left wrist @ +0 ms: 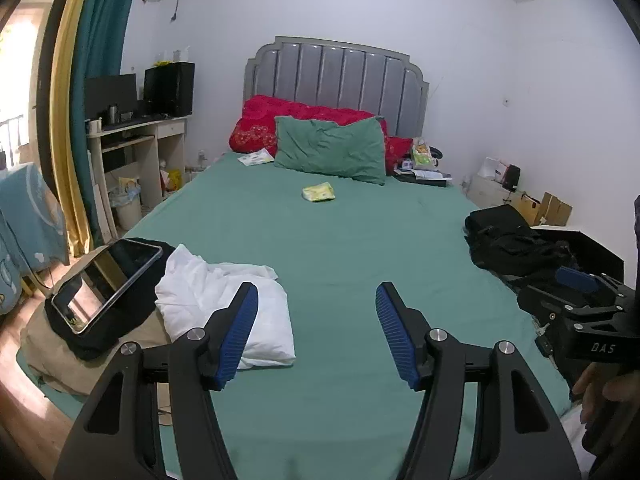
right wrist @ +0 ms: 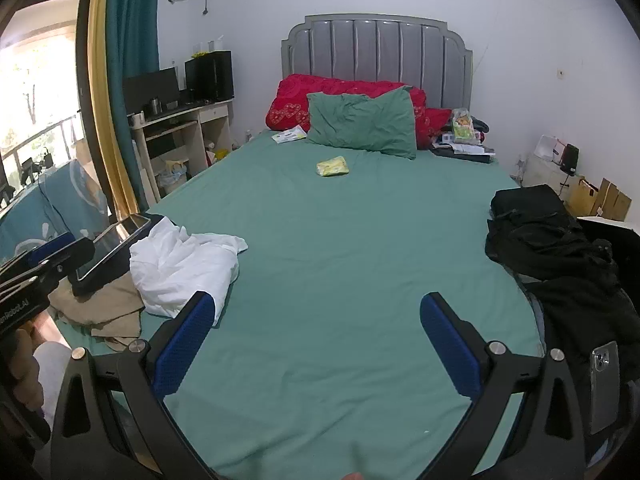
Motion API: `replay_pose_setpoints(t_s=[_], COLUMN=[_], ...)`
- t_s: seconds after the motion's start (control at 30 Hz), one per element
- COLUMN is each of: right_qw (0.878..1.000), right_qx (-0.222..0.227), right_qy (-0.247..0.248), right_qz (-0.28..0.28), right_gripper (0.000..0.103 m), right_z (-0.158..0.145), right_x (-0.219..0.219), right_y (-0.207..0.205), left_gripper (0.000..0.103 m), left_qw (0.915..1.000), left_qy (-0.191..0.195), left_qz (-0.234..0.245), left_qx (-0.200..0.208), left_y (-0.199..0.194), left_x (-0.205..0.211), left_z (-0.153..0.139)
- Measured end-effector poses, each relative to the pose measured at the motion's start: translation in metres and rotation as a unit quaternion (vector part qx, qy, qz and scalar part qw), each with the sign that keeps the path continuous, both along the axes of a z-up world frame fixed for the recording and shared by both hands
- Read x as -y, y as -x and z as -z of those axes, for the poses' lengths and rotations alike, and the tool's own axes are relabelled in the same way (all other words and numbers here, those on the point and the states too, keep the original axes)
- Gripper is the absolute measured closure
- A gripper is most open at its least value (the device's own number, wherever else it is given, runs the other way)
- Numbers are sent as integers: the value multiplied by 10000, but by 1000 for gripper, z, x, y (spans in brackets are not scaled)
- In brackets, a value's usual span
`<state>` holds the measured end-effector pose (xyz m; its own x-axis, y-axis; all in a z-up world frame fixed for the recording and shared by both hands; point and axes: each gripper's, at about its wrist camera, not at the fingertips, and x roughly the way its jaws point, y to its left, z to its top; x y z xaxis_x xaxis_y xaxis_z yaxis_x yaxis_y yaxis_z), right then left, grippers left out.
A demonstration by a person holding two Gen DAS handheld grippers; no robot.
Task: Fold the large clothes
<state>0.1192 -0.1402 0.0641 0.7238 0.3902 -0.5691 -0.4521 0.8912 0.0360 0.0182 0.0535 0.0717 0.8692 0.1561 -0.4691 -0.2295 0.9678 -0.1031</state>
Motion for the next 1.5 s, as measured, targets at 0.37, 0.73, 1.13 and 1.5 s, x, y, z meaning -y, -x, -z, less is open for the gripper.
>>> replay_pose_setpoints(t_s=[0.37,0.73,1.13,1.5], right_qw=[10000,10000,9999,9999], right_qx=[-6,-20,-121,-160], right_qy=[34,13,2,-1], right_qz=[-18,-5,-33,-60], right_gripper=[2,2,2,2], right_z=[2,3,6,12], right_x=[-1,3,7,5], right_y=[1,4,-4,-7], left_gripper=[38,38,38,38], left_qw=[10000,9999,10000,10000], left_qy=[-49,-103,-58,-52], left_qz=[-23,-35,-12,-17], left_qx=[37,8,-28,-36], left_y=[2,2,-4,-4], left_x=[4,11,8,8], left_z=[-3,-5,-4,-1])
